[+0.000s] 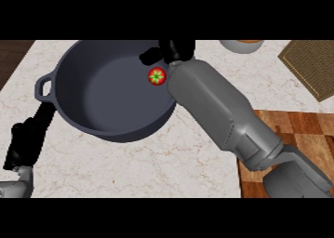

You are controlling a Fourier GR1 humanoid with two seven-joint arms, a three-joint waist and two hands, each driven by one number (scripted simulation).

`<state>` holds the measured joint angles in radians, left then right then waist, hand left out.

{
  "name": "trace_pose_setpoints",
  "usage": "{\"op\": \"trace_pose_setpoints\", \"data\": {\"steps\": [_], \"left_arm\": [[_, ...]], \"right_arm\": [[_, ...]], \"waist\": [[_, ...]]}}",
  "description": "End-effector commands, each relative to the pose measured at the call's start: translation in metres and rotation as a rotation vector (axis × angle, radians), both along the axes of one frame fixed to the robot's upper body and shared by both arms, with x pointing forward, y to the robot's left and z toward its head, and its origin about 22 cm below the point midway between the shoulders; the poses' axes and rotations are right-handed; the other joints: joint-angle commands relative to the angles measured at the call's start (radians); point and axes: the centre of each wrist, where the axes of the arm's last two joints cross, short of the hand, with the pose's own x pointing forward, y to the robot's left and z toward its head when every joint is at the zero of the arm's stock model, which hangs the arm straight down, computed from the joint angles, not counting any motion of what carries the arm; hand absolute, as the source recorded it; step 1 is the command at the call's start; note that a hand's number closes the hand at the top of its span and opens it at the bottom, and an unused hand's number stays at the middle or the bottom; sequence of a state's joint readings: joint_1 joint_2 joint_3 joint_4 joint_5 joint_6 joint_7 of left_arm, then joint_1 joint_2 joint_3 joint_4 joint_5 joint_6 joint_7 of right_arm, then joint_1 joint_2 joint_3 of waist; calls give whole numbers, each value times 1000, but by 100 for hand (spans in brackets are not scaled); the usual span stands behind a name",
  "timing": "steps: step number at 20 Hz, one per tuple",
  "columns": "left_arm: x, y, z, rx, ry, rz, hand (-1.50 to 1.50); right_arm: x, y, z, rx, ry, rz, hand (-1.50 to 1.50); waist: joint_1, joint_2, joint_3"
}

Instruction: Pick the tomato from the cutting board and place it in the pot

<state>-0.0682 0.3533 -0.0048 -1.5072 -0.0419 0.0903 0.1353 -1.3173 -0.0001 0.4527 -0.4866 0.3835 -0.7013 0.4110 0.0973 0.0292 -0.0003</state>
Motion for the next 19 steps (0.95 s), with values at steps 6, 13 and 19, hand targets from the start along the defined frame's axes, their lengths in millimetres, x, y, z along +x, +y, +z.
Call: {"op": "trace_pose_setpoints", "data": {"steps": [6,13,19], "left_arm": [[-5,14,-1,-4,7,27,0],[-26,26,-20,-4,34,52,0],[-34,40,-15,-30,50,110,0]], "right_arm": [[-11,0,13,378,-137,28,-150],[-20,-15,-13,479,-52,147,-150],[-49,-46,-18,528,-73,180,-150]], "waist": [[-23,-14,0],[-70,-25,0],[-110,-38,1]]}}
